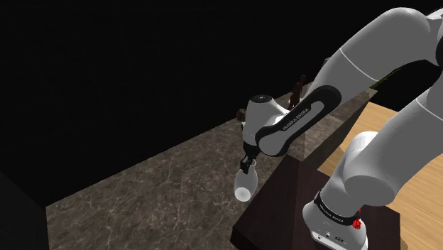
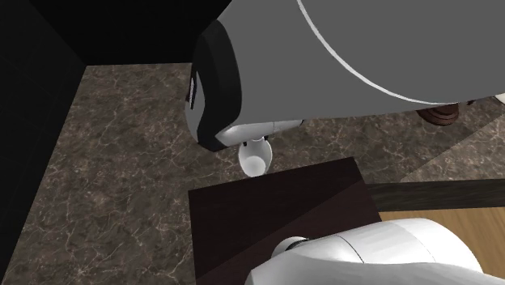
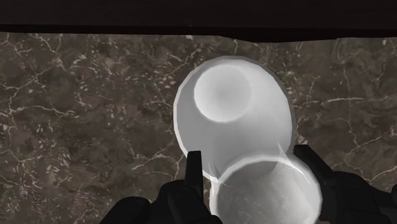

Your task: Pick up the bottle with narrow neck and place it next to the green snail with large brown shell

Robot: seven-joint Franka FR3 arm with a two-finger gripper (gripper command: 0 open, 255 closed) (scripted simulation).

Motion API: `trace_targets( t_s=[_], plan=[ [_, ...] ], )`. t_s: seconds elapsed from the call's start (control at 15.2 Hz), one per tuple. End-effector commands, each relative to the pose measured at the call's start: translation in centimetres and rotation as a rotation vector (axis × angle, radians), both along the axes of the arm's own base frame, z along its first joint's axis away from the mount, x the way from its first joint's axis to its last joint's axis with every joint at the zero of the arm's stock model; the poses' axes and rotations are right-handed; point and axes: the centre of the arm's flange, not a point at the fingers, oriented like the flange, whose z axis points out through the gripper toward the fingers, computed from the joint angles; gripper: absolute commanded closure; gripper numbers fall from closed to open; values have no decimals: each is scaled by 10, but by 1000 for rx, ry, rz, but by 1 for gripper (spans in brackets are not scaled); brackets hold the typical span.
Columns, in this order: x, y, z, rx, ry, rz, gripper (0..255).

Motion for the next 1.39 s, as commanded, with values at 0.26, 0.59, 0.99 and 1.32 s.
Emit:
trace_targets(
  t_s=[0.26, 0.59, 0.99, 1.32],
  plan=[
    [-1, 0, 30, 0, 0, 0, 255],
    [-1, 0, 57, 0, 0, 0, 255],
    [-1, 0, 89, 0, 0, 0, 255],
    [-1, 0, 115, 0, 0, 0, 255]
  ],
)
